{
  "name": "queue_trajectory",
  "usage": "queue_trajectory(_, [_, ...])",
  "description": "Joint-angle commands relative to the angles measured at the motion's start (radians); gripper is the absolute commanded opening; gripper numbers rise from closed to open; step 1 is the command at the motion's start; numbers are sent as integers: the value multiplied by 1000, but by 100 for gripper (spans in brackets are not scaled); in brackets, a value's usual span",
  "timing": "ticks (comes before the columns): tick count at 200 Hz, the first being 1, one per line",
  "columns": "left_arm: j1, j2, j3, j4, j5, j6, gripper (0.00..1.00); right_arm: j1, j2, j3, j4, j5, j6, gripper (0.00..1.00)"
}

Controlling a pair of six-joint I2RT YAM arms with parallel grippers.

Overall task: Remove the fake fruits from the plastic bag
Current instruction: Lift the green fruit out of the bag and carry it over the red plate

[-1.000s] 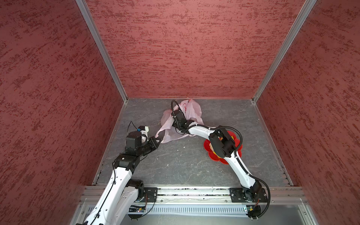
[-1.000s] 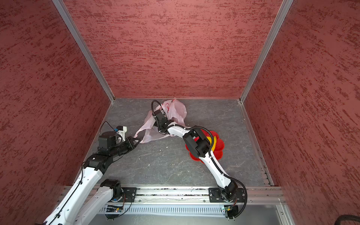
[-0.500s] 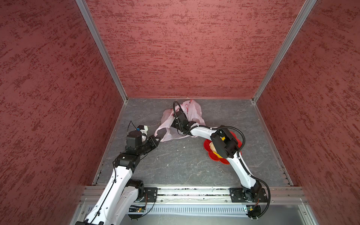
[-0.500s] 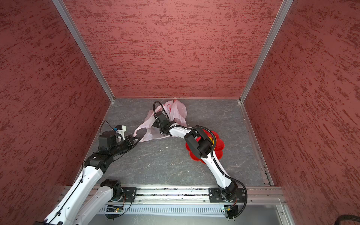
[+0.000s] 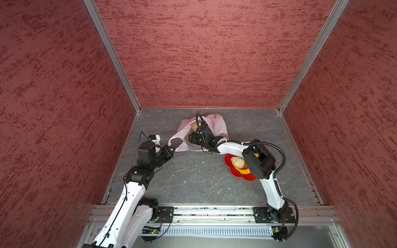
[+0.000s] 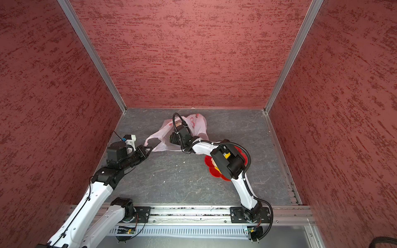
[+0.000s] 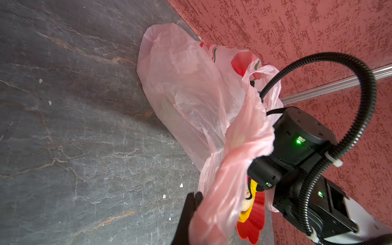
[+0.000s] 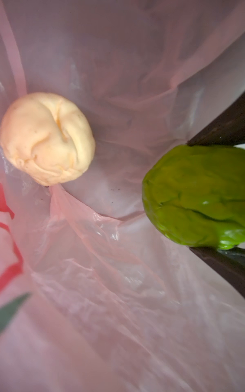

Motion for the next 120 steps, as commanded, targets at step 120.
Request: queue_trajectory(120, [-23, -10, -40, 60, -18, -16, 0, 46, -237, -49, -116, -13, -193, 38])
